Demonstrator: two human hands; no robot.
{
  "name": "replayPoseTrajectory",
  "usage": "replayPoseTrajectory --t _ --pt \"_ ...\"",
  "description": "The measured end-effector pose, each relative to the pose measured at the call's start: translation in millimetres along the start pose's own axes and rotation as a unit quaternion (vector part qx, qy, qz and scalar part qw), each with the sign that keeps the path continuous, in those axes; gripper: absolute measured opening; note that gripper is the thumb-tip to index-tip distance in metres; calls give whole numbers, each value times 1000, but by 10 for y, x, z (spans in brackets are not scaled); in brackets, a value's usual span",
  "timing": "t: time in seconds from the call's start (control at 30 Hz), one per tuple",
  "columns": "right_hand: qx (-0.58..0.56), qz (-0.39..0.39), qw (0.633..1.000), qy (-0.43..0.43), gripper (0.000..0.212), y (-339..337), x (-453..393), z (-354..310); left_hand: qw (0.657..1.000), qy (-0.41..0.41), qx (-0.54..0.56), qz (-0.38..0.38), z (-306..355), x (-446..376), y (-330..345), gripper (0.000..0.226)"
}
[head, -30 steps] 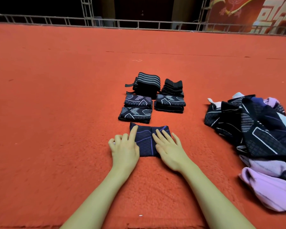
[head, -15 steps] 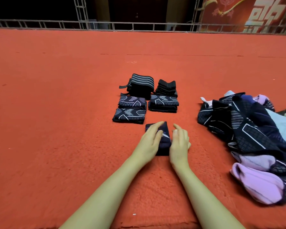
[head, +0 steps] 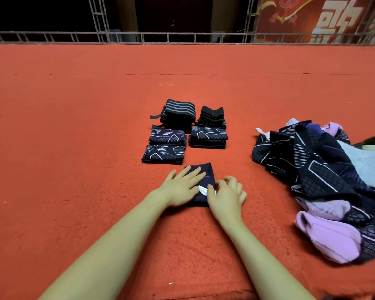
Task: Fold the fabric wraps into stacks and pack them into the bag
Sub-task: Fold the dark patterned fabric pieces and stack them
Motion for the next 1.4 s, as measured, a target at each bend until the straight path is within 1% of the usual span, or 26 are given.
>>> replayPoseTrajectory --t 0.1,0.17,0.23,0.33,0.37,0.47,0.53,0.6,0.63,0.7,0.8,0.9,0.97,1.07,1.17,1.27,1.33,1.4 --pt "37 -21 999 -13 40 22 5 -8 1000 8 -4 29 -68 41 -39 50" --pt "48 -29 998 -14 40 31 2 -20 996 6 -17 84 -104 69 -65 50" --pt "43 -21 999 -25 36 45 2 -40 988 11 -40 148 -127 95 -80 51" --pt "-5 30 996 -81 25 47 -10 -120 965 50 -80 247 -142 116 -122 55" --pt "-29 44 993 -106 21 42 -28 -170 956 62 -90 274 -155 109 -150 54" --pt "-104 75 977 -168 17 7 -116 -366 929 67 -135 337 -270 76 -297 46" --pt "-155 84 966 -189 13 -27 -201 -489 912 64 -157 373 -390 81 -408 43" --pt "-188 93 956 -205 12 -46 -306 -585 899 65 -157 404 -530 88 -464 42" --pt "-196 97 952 -216 12 -52 -358 -622 895 65 -139 419 -589 91 -469 41" --pt "-196 99 945 -243 13 -44 -467 -696 890 59 -93 443 -687 89 -480 39" --pt "-168 93 944 -269 18 -11 -628 -775 875 50 -43 479 -807 47 -516 28" --pt "-128 93 942 -295 36 56 -785 -790 851 58 -40 521 -911 -22 -571 16" --pt "-128 92 941 -300 41 99 -903 -795 831 70 -54 549 -969 -84 -611 14" --pt "-135 107 934 -312 35 141 -1083 -841 808 71 -74 580 -1055 -177 -682 12" --pt "-122 152 922 -334 26 185 -1258 -935 793 66 -98 597 -1167 -287 -758 15" --pt "-107 199 906 -358 23 261 -1483 -1027 781 54 -144 606 -1312 -428 -853 18" --pt "-77 221 896 -379 23 336 -1666 -1077 780 44 -166 601 -1437 -555 -884 16" --pt "-39 220 894 -388 23 444 -1818 -1102 793 36 -178 582 -1551 -684 -881 13"
Point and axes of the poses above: each hand's wrist, its own x-axis away from the middle knuckle, its own y-axis out of the palm, z = x × y, the point moved 1 cm from there along -x, towards the middle knuckle, and after that the axes turned 3 degrees about -x, right-handed, at the moved point
